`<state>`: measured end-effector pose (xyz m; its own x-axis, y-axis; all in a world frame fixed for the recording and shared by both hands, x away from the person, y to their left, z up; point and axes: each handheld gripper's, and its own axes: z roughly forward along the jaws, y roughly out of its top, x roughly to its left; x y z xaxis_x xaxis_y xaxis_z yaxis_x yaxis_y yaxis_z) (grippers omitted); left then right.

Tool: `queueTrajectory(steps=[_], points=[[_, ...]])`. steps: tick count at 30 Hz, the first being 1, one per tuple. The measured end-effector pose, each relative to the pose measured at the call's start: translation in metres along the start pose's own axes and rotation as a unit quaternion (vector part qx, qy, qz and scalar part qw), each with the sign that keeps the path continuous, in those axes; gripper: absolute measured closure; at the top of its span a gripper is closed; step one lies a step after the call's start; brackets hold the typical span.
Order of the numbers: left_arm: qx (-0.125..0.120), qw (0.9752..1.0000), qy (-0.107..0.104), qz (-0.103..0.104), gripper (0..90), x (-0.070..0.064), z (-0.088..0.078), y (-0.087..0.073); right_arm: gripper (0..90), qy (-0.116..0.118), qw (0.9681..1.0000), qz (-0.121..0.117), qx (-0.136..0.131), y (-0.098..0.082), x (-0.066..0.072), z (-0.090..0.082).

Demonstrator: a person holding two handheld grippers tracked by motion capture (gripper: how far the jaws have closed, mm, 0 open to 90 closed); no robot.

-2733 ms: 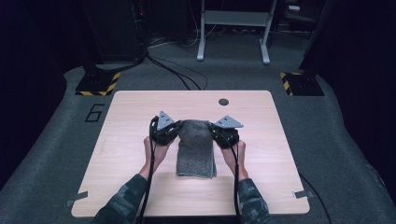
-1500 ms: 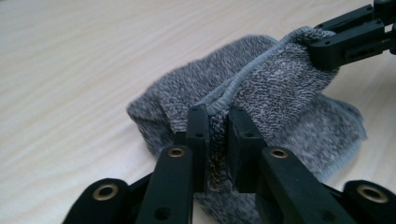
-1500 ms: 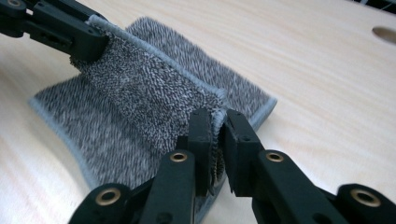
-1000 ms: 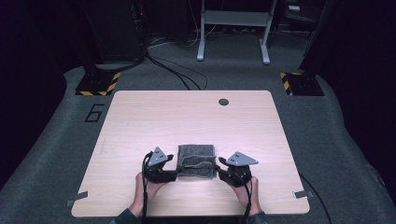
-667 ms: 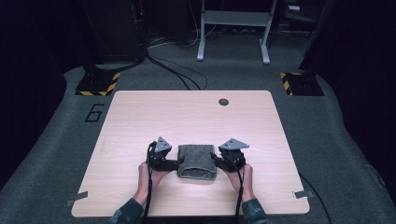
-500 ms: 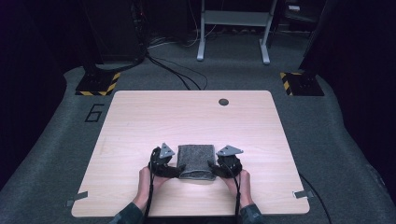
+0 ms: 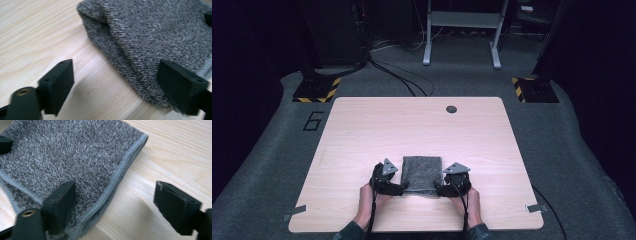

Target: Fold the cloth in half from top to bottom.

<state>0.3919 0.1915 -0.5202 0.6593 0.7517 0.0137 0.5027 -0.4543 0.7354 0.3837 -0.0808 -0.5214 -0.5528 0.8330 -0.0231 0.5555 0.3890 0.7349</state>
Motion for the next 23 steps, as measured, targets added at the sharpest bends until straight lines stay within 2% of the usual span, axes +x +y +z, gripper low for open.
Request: queueTrajectory(steps=[1, 5, 9, 11, 14, 17, 20, 23], points=[[-0.01, 0.9999, 0.002, -0.006, 12.1, 0.001, -0.002, -0.001, 15.6, 0.004, 0.9999, -0.007, -0.007, 0.0, -0.003, -0.001], [-0.03, 0.9993, 0.013, -0.019, 7.1, 0.005, -0.02, -0.007, 13.9, 0.017, 0.9993, 0.016, -0.029, -0.004, -0.01, -0.016], [-0.04, 0.9977, 0.037, -0.04, 5.0, 0.017, -0.041, -0.024, 13.3, 0.0, 0.9984, 0.037, -0.044, -0.016, -0.025, -0.037], [-0.036, 0.9968, 0.054, -0.046, 5.0, 0.025, -0.048, -0.032, 12.3, -0.019, 0.9983, 0.039, -0.038, -0.024, -0.034, -0.046], [-0.018, 0.9938, 0.08, -0.074, 4.3, 0.04, -0.056, -0.046, 8.8, -0.044, 0.9979, 0.047, -0.013, -0.039, -0.05, -0.053], [-0.005, 0.9917, 0.091, -0.091, 2.2, 0.052, -0.06, -0.055, 6.1, -0.055, 0.9965, 0.062, 0.009, -0.054, -0.068, -0.058], [-0.003, 0.9898, 0.098, -0.103, 1.2, 0.058, -0.062, -0.062, 1.5, -0.073, 0.9946, 0.071, 0.019, -0.063, -0.079, -0.058], [0.0, 0.9884, 0.102, -0.113, 0.2, 0.062, -0.059, -0.07, 0.0, -0.064, 0.9952, 0.073, 0.012, -0.068, -0.086, -0.057]])
